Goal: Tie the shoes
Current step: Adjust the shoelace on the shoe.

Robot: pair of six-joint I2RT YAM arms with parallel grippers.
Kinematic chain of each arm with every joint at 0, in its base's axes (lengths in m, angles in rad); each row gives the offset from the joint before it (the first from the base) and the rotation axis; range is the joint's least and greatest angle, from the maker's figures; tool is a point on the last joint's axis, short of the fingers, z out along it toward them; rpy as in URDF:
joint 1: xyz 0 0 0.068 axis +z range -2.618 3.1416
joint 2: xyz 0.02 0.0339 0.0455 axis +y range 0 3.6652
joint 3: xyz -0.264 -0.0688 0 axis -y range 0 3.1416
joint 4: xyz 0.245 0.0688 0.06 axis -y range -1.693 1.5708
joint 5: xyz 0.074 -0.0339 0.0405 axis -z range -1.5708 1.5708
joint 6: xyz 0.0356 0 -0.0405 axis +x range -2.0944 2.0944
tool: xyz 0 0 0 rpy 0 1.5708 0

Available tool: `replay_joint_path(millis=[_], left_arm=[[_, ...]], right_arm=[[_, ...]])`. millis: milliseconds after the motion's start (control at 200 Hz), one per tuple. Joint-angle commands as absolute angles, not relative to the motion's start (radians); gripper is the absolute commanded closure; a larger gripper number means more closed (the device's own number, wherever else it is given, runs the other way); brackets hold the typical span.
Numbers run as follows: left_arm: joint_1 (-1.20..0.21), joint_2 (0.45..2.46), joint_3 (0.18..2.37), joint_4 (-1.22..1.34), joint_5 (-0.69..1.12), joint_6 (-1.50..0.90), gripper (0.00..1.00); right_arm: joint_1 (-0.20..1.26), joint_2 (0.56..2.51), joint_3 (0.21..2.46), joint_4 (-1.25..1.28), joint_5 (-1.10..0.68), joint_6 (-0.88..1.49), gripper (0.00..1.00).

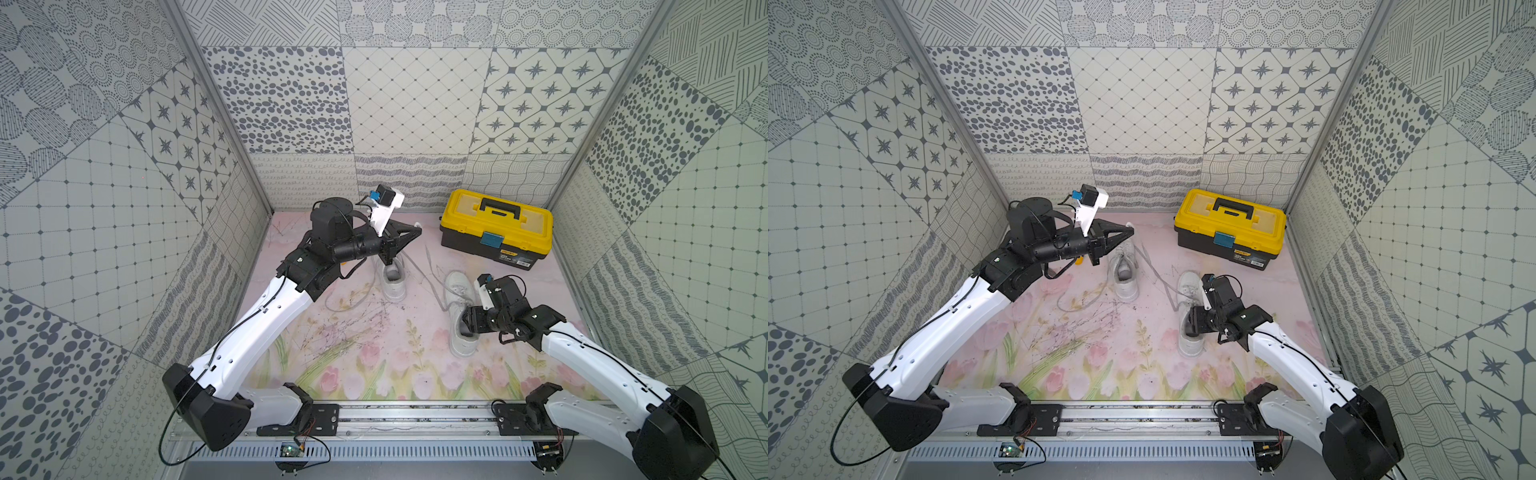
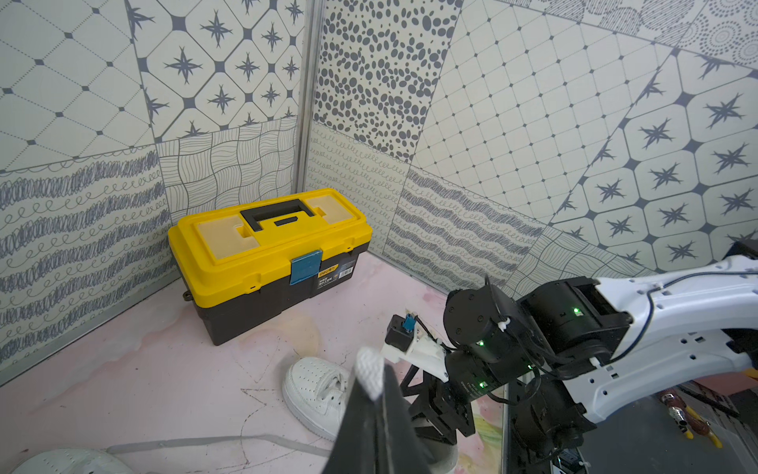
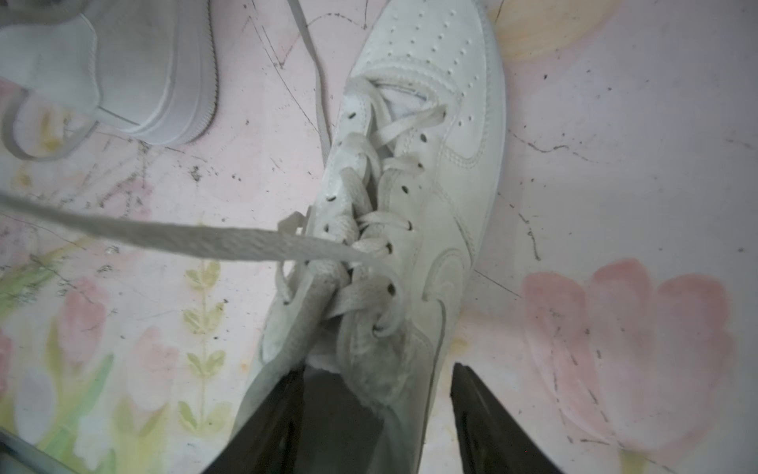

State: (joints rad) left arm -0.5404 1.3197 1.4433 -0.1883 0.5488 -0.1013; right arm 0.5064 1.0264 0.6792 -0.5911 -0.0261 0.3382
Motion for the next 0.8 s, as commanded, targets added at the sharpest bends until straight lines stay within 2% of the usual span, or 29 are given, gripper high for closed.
replay_joint_path(millis=[0, 120, 235, 390, 515, 615, 795], left_arm=[[-0.564, 1.343, 1.485, -0.136, 0.601, -0.101, 1.00], [-0.587, 1.363, 1.504, -0.136, 0.615, -0.096, 1.00], [-0.601, 1.376, 1.517, -0.136, 0.617, -0.093, 1.00], [-0.608, 1.381, 1.519, -0.133, 0.612, -0.099, 1.00], [-0.609, 1.380, 1.519, -0.131, 0.608, -0.104, 1.00], [-0.611, 1.376, 1.516, -0.134, 0.600, -0.104, 1.00], [-0.611, 1.363, 1.499, -0.148, 0.567, -0.094, 1.00]], right_arm=[[0.507, 0.927, 0.750, -0.551, -0.069, 0.265, 0.17], [0.508, 0.885, 0.806, -0.440, -0.160, 0.191, 0.09], [0.509, 0.933, 0.875, -0.286, -0.296, 0.146, 0.07], [0.515, 1.049, 0.978, -0.140, -0.416, 0.136, 0.07], [0.525, 1.117, 1.038, -0.090, -0.466, 0.142, 0.15], [0.529, 1.140, 1.056, -0.065, -0.483, 0.157, 0.28], [0.517, 1.087, 1.033, -0.124, -0.356, 0.163, 0.92]])
